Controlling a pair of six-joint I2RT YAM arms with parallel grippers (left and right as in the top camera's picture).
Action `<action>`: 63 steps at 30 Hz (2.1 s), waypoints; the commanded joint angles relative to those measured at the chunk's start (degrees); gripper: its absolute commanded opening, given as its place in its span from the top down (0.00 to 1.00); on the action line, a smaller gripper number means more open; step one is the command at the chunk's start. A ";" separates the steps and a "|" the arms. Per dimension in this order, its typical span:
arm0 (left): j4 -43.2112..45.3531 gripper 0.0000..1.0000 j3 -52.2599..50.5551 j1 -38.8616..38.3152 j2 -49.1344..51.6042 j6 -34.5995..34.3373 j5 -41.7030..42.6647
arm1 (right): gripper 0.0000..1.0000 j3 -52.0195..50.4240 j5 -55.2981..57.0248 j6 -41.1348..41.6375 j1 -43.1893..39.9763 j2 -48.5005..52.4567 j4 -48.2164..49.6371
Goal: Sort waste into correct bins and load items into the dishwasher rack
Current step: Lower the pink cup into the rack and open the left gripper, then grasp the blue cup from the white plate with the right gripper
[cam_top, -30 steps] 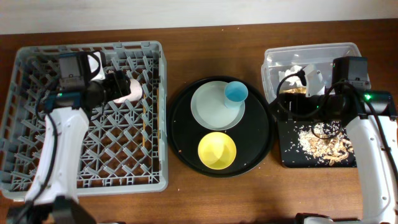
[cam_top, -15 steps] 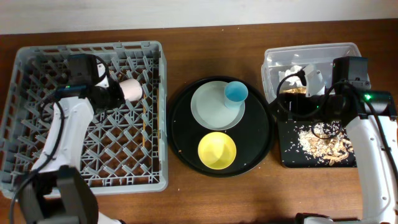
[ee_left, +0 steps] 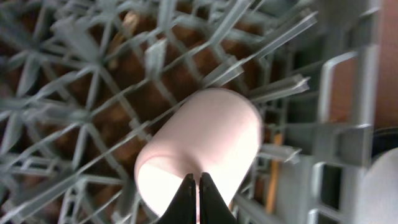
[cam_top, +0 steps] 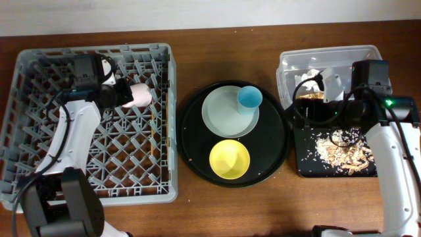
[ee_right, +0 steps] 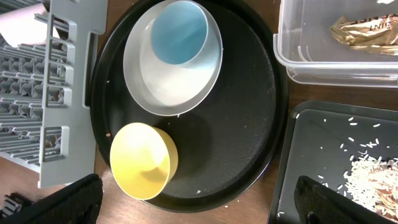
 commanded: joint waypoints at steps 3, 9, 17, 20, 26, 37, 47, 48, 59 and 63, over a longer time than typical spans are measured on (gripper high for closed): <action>3.13 0.97 0.09 -0.04 1.20 -0.90 6.51 | 0.01 -0.42 0.31 -0.31 -0.15 -0.44 0.02; 8.61 0.96 0.28 -0.17 1.44 -0.98 8.48 | 0.01 -0.42 0.31 -0.31 -0.15 -0.44 0.02; -1.20 1.00 0.90 0.68 -3.61 -6.82 -9.33 | 0.01 -0.42 0.31 -0.31 -0.15 -0.44 0.02; -1.66 1.00 0.11 0.68 -3.10 -6.84 -8.94 | 0.01 -0.42 0.31 -0.33 -0.15 -0.44 0.02; -1.46 1.00 0.11 0.42 0.92 -6.84 -6.08 | 0.01 -0.42 0.31 -0.31 -0.15 -0.44 0.02; 6.16 0.99 0.13 0.42 3.41 -6.88 12.50 | 0.01 -0.42 0.31 -0.31 -0.15 -0.44 0.02; 9.64 0.99 0.33 0.46 2.95 -6.86 20.63 | 0.01 -0.42 0.31 -0.31 -0.15 -0.44 0.02; 9.77 0.98 0.79 0.52 1.86 -6.86 20.90 | 0.01 -0.42 0.31 -0.31 -0.15 -0.44 0.02; 4.35 0.01 0.98 0.57 -13.22 -6.86 20.81 | 0.01 -0.42 -0.72 -0.09 -0.15 -0.44 3.06; 4.35 0.01 0.98 0.57 -13.20 -6.86 20.79 | 0.02 -0.42 -18.62 -0.11 0.74 -0.26 2.86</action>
